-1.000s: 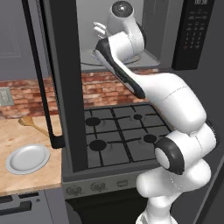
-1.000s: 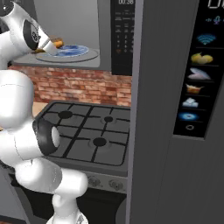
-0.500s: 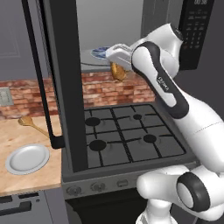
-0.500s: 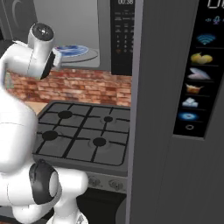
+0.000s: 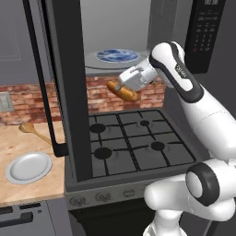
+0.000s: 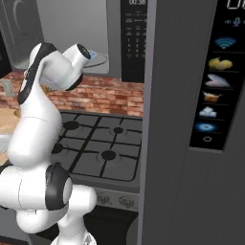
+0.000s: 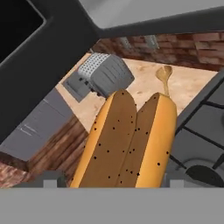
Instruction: Pick the hotdog bun from the microwave and place it on plate located on the counter.
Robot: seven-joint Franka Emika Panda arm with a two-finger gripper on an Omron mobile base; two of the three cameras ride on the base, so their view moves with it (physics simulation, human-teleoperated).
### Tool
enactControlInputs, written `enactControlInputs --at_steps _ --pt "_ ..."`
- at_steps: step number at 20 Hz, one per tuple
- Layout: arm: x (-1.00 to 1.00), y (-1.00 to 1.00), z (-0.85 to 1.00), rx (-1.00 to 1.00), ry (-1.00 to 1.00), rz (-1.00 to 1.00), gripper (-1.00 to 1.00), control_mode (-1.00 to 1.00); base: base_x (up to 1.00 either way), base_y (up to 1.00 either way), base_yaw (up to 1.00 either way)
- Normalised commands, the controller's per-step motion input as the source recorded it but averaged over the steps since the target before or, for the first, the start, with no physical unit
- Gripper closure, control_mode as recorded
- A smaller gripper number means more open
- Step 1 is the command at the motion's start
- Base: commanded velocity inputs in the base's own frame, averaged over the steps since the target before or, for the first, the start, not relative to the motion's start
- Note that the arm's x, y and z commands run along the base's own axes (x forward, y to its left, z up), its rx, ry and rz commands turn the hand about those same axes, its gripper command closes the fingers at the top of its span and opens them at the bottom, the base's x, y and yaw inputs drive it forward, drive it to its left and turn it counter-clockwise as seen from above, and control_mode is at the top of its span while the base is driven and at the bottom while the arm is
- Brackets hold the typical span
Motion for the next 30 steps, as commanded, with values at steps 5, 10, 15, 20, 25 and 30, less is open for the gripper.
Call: enactControlInputs --at_steps 5,10,15,20,25,30 --pt "0.00 0.31 -0.61 -0.13 0.00 0.02 1.00 -1.00 0.00 0.00 0.00" --pt "0.00 0.42 -0.73 -0.18 0.00 0.02 1.00 -1.00 0.00 0.00 0.00" --pt "0.12 0.34 -0.68 -0.08 -0.06 0.05 1.00 -1.00 0.00 0.00 0.00" --pt "0.38 0.19 -0.55 0.00 -0.08 0.14 1.00 -1.00 0.00 0.00 0.00" --pt "0.55 0.16 -0.41 0.00 -0.11 0.15 1.00 -1.00 0.00 0.00 0.00" --pt "0.23 0.29 -0.22 0.00 -0.03 0.10 1.00 -1.00 0.00 0.00 0.00"
